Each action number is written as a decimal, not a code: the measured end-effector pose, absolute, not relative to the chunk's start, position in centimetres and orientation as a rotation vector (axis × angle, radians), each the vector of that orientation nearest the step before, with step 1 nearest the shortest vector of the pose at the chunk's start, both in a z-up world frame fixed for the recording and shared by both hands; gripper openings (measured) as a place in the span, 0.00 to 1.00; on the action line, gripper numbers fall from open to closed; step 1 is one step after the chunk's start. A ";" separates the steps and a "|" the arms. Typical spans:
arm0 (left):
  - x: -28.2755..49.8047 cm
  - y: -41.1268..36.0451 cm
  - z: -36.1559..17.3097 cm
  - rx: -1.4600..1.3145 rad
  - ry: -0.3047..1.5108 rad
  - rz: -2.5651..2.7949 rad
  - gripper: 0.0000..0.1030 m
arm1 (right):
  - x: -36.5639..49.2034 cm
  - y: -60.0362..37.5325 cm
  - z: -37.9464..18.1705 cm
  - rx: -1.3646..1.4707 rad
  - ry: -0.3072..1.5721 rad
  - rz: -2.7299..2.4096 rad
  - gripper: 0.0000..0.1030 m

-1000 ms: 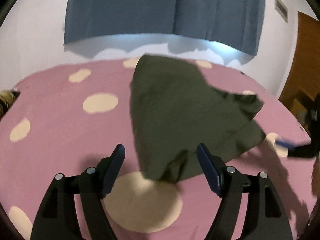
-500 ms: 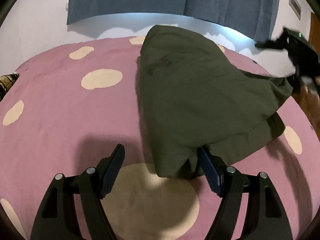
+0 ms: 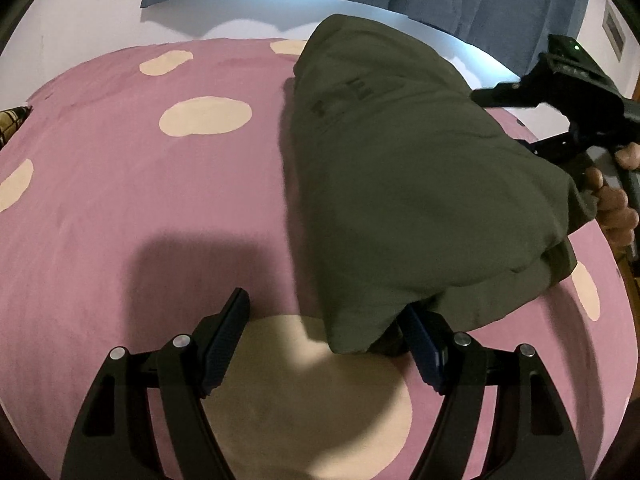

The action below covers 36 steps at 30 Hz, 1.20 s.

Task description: Fold small clothes

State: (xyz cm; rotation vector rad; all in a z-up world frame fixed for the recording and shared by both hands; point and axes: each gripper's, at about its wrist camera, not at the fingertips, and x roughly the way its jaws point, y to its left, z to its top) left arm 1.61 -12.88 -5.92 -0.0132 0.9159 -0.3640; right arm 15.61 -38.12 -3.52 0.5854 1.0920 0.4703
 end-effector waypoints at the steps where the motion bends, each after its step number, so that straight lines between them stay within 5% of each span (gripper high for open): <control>1: 2.0 -12.7 -6.0 -0.013 0.918 -0.363 0.72 | 15.4 -37.7 -3.4 0.563 1.095 0.476 0.48; 4: 2.1 -12.7 -6.2 -0.017 0.926 -0.358 0.72 | 15.4 -36.8 -3.5 0.523 1.108 0.491 0.24; 7: 2.3 -12.6 -6.0 -0.017 0.920 -0.355 0.72 | 14.8 -37.0 -2.6 0.548 1.063 0.491 0.10; 16: 0.9 -14.2 -4.5 0.027 0.841 -0.367 0.75 | 10.3 -38.2 4.6 0.457 0.838 0.485 0.06; 26: 2.2 -14.4 -6.4 0.026 0.927 -0.395 0.78 | 10.2 -45.5 -8.5 0.809 0.941 0.367 0.07; 32: 2.3 -14.2 -6.5 0.015 0.932 -0.381 0.78 | 8.3 -45.8 -5.8 0.824 0.862 0.345 0.23; 34: 2.2 -14.2 -6.5 0.015 0.933 -0.377 0.78 | 7.0 -47.0 -4.6 0.824 0.818 0.321 0.50; 36: 2.2 -14.3 -6.4 0.017 0.932 -0.377 0.78 | 5.6 -48.1 -4.3 0.825 0.797 0.291 0.60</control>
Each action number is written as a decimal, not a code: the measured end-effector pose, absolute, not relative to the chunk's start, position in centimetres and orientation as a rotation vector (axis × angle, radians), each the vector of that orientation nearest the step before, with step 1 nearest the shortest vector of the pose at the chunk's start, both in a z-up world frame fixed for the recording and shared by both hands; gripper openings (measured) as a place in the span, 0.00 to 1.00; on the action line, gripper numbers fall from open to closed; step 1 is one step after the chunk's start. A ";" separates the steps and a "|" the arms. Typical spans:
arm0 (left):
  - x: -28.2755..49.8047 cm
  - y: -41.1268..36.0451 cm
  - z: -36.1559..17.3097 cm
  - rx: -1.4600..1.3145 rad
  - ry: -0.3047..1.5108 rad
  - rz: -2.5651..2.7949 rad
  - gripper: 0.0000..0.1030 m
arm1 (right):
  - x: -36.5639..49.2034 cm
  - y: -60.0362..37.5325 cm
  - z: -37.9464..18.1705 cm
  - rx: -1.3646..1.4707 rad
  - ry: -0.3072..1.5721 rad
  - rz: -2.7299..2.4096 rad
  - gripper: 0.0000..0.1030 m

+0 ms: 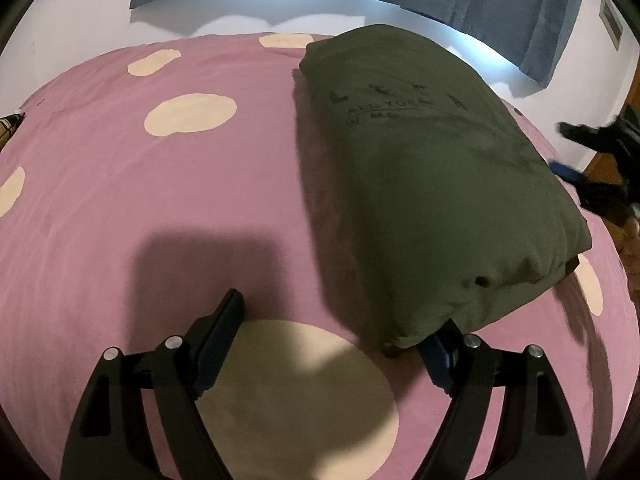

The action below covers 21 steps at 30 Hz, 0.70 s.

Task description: Fold small clothes

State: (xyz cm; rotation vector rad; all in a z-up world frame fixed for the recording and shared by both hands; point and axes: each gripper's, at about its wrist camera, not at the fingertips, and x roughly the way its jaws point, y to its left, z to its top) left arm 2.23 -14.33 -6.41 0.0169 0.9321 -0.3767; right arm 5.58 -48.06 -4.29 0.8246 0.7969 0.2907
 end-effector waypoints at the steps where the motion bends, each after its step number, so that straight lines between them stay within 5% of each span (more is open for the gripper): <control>1: 2.2 -14.4 -6.4 0.018 0.931 -0.376 0.78 | 5.1 -48.5 -4.5 0.829 0.806 0.280 0.60; 12: 2.1 -14.5 -6.5 0.026 0.932 -0.373 0.78 | 5.6 -44.5 -6.7 0.740 0.949 0.421 0.59; 15: 2.1 -14.5 -6.4 0.032 0.932 -0.368 0.78 | 6.3 -42.6 -6.7 0.662 0.976 0.399 0.11; 21: 2.0 -14.4 -5.6 -0.010 0.932 -0.368 0.80 | 3.6 -43.3 -0.1 0.626 0.774 0.410 0.06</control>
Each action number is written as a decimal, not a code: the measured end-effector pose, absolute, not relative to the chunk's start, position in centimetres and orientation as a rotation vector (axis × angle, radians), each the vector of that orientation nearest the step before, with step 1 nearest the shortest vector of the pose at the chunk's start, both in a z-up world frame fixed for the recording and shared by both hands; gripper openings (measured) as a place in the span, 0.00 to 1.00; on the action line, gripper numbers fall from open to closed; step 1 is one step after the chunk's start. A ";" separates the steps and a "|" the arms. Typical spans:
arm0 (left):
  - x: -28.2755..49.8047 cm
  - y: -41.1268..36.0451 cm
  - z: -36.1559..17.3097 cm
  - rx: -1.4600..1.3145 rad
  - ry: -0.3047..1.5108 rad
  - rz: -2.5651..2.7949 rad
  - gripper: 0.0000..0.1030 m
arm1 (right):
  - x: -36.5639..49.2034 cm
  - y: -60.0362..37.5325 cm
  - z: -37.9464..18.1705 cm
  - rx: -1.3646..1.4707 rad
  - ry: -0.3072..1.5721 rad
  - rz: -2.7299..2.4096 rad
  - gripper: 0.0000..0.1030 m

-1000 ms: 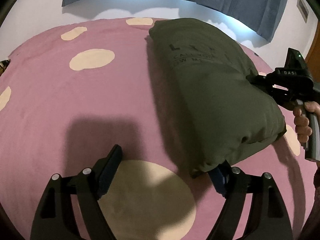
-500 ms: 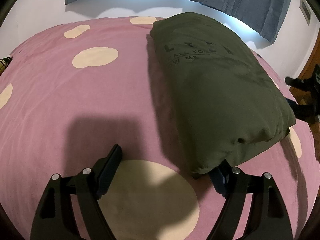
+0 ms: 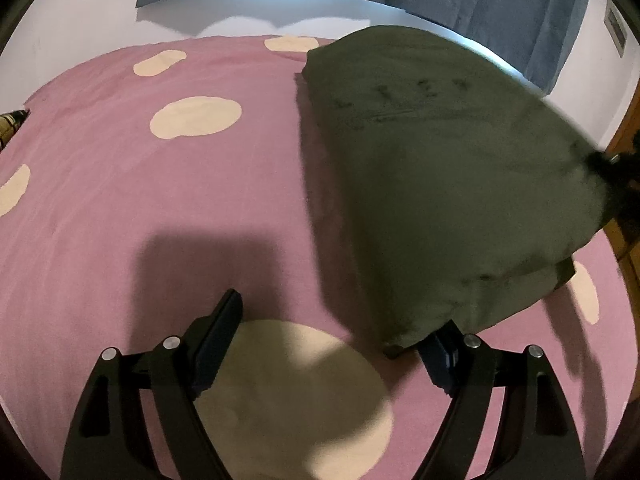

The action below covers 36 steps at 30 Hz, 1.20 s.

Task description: Fold small clothes

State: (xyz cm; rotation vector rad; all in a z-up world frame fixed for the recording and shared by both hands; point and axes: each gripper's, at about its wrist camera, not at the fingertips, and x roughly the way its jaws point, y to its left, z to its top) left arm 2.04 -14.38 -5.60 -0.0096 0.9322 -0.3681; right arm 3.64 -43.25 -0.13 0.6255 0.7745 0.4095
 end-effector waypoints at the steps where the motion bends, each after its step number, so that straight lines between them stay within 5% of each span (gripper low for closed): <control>1: 2.0 -14.7 -5.5 -0.007 0.928 -0.379 0.80 | 3.2 -43.5 0.4 0.613 0.758 0.402 0.06; 11: 2.1 -16.5 -6.5 0.064 0.928 -0.402 0.82 | 3.7 -47.8 -9.8 0.788 0.887 0.311 0.06; 23: 2.1 -16.6 -6.6 0.063 0.927 -0.402 0.82 | 3.5 -48.1 -11.3 0.841 0.869 0.306 0.08; 32: 2.1 -16.4 -6.5 0.056 0.932 -0.404 0.82 | -0.1 -49.3 -10.1 0.881 0.832 0.256 0.30; 36: 2.1 -16.2 -6.4 0.038 0.931 -0.417 0.82 | -2.2 -50.3 -9.8 0.906 0.797 0.235 0.52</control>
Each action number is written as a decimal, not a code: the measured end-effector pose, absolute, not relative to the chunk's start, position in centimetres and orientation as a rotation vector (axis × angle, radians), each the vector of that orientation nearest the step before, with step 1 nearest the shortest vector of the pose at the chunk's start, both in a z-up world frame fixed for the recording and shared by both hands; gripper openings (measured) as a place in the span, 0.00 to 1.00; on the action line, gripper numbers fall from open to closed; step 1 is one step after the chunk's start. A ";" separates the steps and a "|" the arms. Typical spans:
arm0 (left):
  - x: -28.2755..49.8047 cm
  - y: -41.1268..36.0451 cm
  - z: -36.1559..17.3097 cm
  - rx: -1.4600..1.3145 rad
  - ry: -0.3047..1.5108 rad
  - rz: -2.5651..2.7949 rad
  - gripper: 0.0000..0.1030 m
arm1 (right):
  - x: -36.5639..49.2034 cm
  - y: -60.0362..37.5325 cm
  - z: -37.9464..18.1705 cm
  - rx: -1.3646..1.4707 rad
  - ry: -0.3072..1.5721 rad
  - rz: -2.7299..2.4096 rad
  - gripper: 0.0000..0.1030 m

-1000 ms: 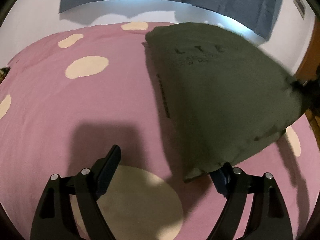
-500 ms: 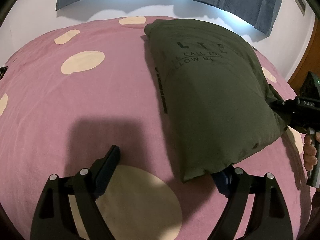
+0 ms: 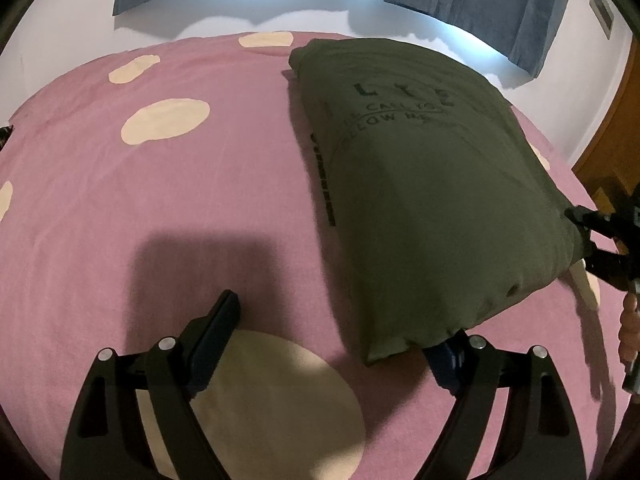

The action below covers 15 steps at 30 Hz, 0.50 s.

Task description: Fold small clothes

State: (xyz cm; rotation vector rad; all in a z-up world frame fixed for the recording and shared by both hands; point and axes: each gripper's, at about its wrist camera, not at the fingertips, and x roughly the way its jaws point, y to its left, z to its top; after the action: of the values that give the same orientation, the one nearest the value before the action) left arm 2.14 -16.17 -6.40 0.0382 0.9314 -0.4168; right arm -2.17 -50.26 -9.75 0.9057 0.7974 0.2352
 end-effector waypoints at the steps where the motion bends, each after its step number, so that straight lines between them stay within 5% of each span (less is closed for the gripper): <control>1: 2.1 -16.0 -6.3 0.028 0.931 -0.427 0.82 | -2.7 -50.5 -9.7 0.910 0.793 0.219 0.61; 15: 2.3 -10.6 -4.2 -0.407 0.977 -0.689 0.82 | -2.3 -51.0 -11.4 0.989 0.799 0.281 0.68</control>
State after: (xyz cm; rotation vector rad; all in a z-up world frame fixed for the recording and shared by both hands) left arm 2.35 -10.61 -4.16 -0.4074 0.9766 -0.6894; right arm -2.29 -50.95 -11.38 0.9890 0.7990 0.2808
